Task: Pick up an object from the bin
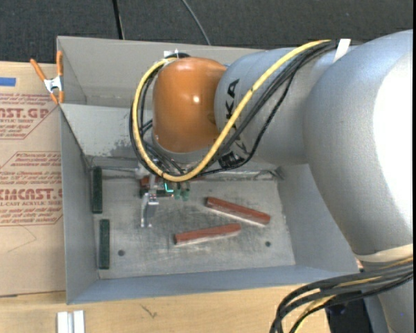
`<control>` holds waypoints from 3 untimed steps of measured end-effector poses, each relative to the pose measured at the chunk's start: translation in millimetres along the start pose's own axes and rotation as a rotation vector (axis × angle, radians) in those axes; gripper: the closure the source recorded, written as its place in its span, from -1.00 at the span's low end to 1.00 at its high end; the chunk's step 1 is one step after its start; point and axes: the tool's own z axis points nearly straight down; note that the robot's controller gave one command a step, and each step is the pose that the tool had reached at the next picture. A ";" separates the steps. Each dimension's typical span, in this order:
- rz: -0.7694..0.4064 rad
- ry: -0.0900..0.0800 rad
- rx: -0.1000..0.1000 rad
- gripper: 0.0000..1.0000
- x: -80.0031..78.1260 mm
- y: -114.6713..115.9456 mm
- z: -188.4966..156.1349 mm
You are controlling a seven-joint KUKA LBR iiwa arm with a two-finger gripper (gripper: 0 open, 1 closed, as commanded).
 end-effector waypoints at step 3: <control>-0.084 0.002 0.004 -1.00 39.0 -83.2 61.5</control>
Offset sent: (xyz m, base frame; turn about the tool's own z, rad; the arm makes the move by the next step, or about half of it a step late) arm -0.0384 -0.0751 -0.0575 -0.0018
